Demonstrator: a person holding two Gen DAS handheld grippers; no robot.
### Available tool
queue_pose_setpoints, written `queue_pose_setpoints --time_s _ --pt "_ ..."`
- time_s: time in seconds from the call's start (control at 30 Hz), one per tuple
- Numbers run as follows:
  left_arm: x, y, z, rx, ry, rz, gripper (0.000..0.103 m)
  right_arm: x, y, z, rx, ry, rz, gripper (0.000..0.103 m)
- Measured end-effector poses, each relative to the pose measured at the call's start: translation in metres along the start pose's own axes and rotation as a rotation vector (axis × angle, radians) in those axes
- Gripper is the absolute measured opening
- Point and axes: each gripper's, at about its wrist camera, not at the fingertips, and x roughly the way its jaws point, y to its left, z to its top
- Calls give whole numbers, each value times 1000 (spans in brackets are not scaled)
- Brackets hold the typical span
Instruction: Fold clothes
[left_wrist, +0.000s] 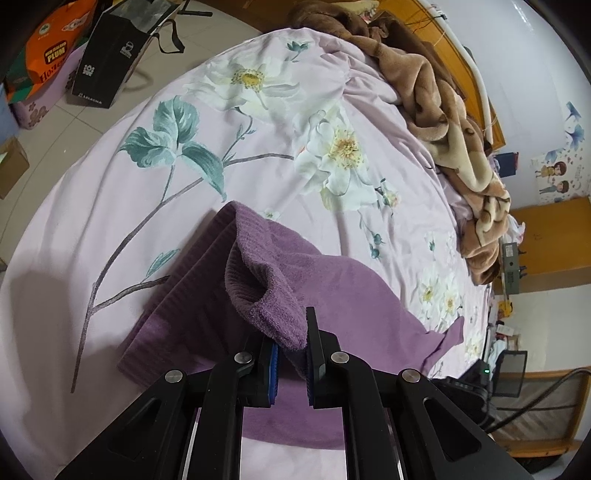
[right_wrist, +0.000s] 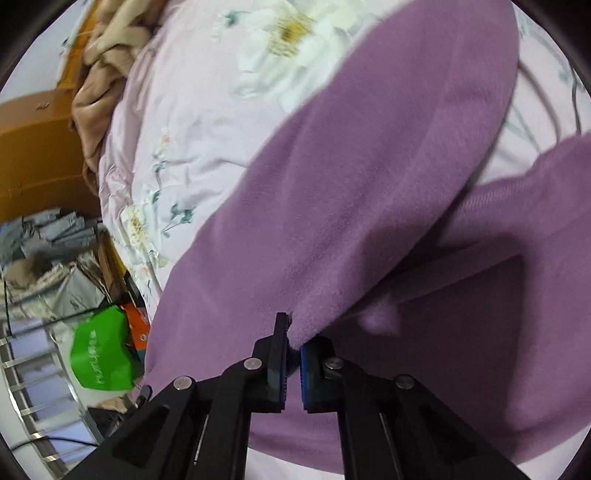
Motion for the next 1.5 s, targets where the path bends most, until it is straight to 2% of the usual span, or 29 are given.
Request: queue_pose_setpoints --time_s 0.23,0.4,0.53,0.6,0.9,1.03,1.13,1.2,1.23,1.37,1.5 --pt "-17 -3 1 25 -10 1 11 -50 32 -27 -89 -72 29 5" --pt "-8 20 -10 33 44 79 11 -24 9 -58 -64 27 -42 5" --pt "16 54 -23 -37 120 140 11 16 -26 -75 6 99 -112 5" --pt "18 61 -28 -54 120 149 11 21 -33 -77 39 98 -109 5" --pt "1 52 -25 -23 62 179 11 13 -12 -77 -29 91 -108 5" --pt "17 57 -27 -30 105 215 11 28 -20 -82 -40 116 -137 5" --pt "18 61 -29 -58 117 208 14 30 -30 -79 21 127 -108 5" --pt "10 59 -29 -63 108 208 16 28 -32 -76 42 142 -89 9" --pt "6 58 -29 -66 104 209 18 25 -30 -75 39 146 -93 13" --pt "-13 52 -28 -49 97 242 31 8 -18 -70 -5 139 -142 17" --pt "-22 38 -24 24 81 326 30 -15 -7 -67 -64 113 -207 19"
